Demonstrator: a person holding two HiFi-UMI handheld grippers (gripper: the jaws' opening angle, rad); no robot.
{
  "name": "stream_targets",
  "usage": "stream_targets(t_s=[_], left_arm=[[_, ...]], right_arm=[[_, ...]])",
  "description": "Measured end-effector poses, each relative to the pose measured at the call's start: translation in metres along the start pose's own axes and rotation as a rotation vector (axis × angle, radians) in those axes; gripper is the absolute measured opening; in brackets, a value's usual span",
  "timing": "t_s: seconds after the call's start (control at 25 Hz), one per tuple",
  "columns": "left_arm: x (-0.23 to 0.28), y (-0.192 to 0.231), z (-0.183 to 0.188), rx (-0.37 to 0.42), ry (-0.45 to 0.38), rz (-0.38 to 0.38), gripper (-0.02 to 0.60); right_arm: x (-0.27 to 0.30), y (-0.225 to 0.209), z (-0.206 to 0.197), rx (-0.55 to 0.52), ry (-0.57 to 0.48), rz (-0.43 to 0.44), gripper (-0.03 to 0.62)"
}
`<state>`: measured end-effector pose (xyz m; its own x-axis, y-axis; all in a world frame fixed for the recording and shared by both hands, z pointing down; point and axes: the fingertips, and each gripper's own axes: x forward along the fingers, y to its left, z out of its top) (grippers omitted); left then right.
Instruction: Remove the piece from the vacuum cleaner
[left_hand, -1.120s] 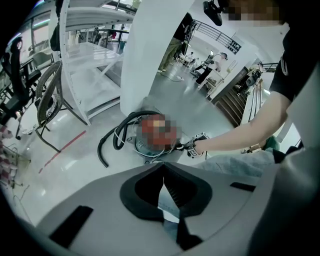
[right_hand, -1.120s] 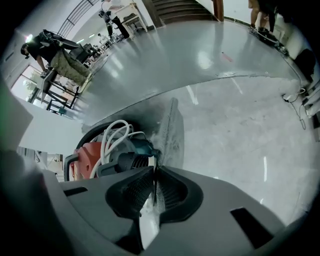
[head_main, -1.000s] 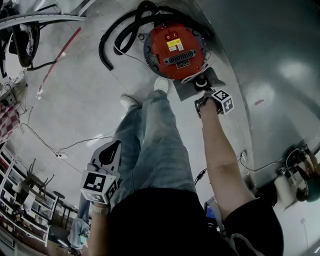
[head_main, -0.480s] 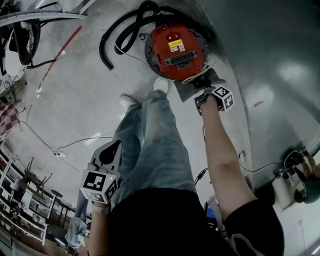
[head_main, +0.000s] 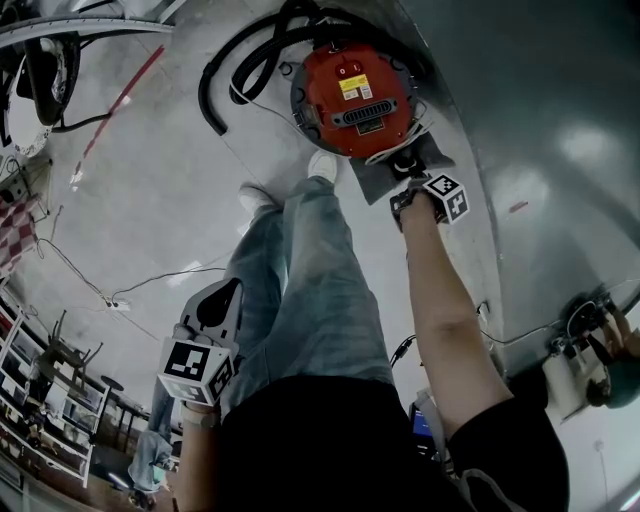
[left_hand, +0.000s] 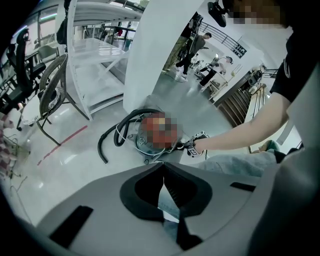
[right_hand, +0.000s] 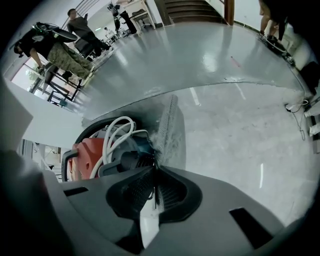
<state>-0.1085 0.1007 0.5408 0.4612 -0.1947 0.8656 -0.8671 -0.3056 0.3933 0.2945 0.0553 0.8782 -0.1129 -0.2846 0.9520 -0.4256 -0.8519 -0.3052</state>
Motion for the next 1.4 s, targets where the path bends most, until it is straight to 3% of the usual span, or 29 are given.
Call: stream_targets(t_s=[0.6,1.4], left_arm=[[0.003,-0.001,-0.002,-0.015,0.005,0.009,0.018],[0.008,-0.001,-0.007,-0.02,0.014,0.01,0.018]], right_arm=[[-0.002,-0.014,-0.004,0.088,-0.01,0.01,0.052],[0.004,-0.025,-0.002,0.11,-0.016,0.022,0.052]])
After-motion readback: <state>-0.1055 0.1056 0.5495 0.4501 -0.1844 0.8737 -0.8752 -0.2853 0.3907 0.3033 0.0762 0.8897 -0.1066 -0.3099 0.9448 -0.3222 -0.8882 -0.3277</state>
